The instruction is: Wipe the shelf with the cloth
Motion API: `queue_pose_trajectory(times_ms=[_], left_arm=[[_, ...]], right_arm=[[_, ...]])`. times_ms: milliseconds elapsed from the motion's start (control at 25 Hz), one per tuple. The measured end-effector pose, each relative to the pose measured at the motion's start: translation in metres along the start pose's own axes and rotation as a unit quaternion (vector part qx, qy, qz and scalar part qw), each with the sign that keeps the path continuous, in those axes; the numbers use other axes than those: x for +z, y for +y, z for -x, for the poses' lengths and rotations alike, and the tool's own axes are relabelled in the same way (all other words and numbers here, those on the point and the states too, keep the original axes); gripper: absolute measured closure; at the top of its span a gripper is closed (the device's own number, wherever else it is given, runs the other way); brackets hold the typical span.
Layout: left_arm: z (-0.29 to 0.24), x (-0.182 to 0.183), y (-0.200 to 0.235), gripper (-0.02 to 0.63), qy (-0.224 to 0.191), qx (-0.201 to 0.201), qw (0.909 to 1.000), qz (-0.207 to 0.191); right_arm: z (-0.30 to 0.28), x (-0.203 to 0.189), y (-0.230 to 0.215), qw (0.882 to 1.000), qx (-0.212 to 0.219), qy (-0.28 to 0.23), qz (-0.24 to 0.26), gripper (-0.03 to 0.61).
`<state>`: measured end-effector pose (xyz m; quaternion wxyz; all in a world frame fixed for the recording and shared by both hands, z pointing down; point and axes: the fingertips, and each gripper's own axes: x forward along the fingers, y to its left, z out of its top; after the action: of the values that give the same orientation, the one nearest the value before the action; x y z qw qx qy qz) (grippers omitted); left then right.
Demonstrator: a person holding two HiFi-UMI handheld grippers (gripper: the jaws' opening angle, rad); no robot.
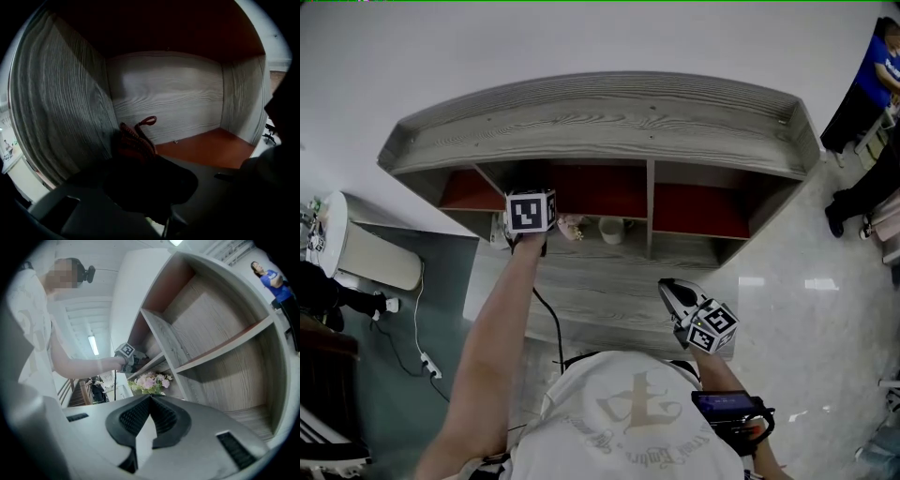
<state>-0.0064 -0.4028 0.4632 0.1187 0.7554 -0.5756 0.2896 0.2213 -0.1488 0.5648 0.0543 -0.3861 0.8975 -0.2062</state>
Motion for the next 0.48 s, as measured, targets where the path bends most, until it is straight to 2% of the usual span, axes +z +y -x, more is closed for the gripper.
queue_pose_trajectory(times_ms=[240,480], left_arm=[[-0.001,-0.002,-0.006,0.552,0.011,-0.020,0.9997,0.001],[0.001,-0.001,-0.036,0.552,0.023,-0.062,0.9978,-0.008]], right_arm=[[0.010,-0.006,-0.006,1.000,0.003,0.004,-0.007,0.574],[0.021,-0.010,-0.012,1.000,0.004,0.004,-0.009,0.574]])
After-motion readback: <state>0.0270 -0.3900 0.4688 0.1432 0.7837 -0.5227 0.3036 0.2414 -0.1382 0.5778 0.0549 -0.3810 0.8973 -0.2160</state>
